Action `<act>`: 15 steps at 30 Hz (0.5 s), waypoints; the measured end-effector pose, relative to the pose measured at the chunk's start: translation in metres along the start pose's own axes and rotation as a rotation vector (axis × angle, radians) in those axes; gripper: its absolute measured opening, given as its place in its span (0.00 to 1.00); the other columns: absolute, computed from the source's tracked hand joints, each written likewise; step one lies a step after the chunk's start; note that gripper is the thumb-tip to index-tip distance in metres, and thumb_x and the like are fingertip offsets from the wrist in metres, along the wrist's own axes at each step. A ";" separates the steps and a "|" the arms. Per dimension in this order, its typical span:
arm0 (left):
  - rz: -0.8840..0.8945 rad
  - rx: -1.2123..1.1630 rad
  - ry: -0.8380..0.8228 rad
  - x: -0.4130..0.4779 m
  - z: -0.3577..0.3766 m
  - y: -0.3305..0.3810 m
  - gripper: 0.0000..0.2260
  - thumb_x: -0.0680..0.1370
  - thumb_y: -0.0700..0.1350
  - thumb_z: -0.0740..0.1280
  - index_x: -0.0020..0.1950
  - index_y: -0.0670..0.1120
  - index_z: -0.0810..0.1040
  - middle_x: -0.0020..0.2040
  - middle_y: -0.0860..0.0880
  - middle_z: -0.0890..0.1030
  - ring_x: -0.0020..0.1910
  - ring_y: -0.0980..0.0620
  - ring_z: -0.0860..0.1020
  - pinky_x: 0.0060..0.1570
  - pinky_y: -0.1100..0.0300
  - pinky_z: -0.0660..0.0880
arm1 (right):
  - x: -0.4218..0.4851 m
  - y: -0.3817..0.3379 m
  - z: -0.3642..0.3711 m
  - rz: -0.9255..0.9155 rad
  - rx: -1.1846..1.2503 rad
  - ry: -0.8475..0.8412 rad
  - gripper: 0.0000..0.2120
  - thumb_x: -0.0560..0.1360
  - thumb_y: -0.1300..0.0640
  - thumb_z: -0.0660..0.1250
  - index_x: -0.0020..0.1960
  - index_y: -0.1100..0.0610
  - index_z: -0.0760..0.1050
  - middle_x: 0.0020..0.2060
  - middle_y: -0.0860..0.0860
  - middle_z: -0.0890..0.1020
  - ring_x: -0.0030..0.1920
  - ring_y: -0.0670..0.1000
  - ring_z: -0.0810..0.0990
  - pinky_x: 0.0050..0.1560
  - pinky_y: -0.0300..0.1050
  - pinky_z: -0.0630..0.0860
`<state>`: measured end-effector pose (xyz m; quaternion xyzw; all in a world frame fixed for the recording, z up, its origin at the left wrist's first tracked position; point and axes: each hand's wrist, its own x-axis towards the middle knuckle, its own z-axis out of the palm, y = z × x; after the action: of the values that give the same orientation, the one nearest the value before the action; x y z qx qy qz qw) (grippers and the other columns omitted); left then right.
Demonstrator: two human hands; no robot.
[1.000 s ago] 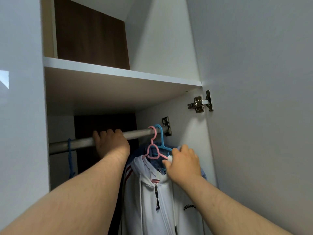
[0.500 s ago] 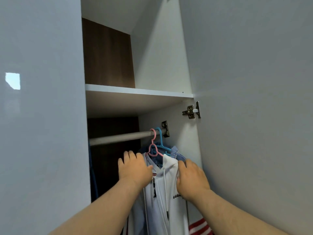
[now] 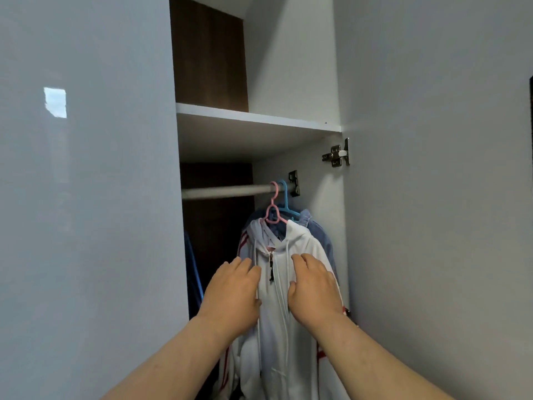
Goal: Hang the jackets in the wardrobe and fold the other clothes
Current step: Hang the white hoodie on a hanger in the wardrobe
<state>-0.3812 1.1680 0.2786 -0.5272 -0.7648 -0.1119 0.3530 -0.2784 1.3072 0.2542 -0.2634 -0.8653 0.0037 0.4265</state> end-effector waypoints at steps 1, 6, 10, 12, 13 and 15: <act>-0.001 0.009 -0.014 -0.007 0.003 0.001 0.18 0.73 0.52 0.68 0.62 0.49 0.75 0.57 0.52 0.75 0.58 0.50 0.72 0.59 0.57 0.68 | -0.007 -0.002 0.002 0.008 0.013 0.001 0.23 0.75 0.59 0.63 0.69 0.52 0.67 0.63 0.49 0.72 0.63 0.53 0.71 0.58 0.47 0.69; -0.067 -0.115 -0.034 -0.038 0.026 0.009 0.20 0.75 0.53 0.66 0.66 0.50 0.72 0.59 0.53 0.73 0.60 0.52 0.69 0.63 0.58 0.66 | -0.044 0.004 0.014 0.033 0.041 -0.056 0.27 0.76 0.60 0.63 0.74 0.54 0.64 0.72 0.51 0.66 0.71 0.53 0.67 0.67 0.46 0.65; -0.099 -0.246 -0.044 -0.049 0.050 0.024 0.28 0.77 0.55 0.65 0.75 0.51 0.64 0.71 0.52 0.68 0.72 0.51 0.64 0.75 0.55 0.56 | -0.066 0.016 0.021 0.060 0.002 -0.083 0.27 0.75 0.60 0.63 0.74 0.55 0.65 0.73 0.52 0.65 0.74 0.53 0.64 0.69 0.45 0.62; -0.117 -0.335 -0.044 -0.052 0.062 0.029 0.30 0.78 0.55 0.65 0.78 0.51 0.60 0.77 0.51 0.62 0.77 0.50 0.57 0.75 0.58 0.46 | -0.072 0.017 0.025 0.088 -0.006 -0.070 0.28 0.74 0.62 0.64 0.74 0.57 0.66 0.73 0.54 0.67 0.74 0.54 0.65 0.70 0.48 0.63; -0.119 -0.379 -0.046 -0.052 0.069 0.031 0.31 0.78 0.55 0.65 0.78 0.51 0.60 0.78 0.51 0.60 0.78 0.50 0.55 0.74 0.59 0.44 | -0.074 0.018 0.027 0.104 -0.010 -0.058 0.28 0.74 0.63 0.65 0.73 0.57 0.68 0.72 0.55 0.68 0.74 0.55 0.66 0.70 0.51 0.64; -0.116 -0.439 -0.059 -0.050 0.081 0.035 0.32 0.77 0.54 0.68 0.78 0.49 0.63 0.78 0.49 0.62 0.78 0.49 0.57 0.74 0.58 0.47 | -0.075 0.022 0.031 0.139 -0.026 -0.020 0.27 0.72 0.64 0.66 0.71 0.58 0.70 0.71 0.56 0.70 0.73 0.58 0.67 0.70 0.55 0.68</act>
<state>-0.3744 1.1909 0.1799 -0.5496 -0.7611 -0.2803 0.2001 -0.2546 1.2985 0.1744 -0.3285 -0.8491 0.0247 0.4130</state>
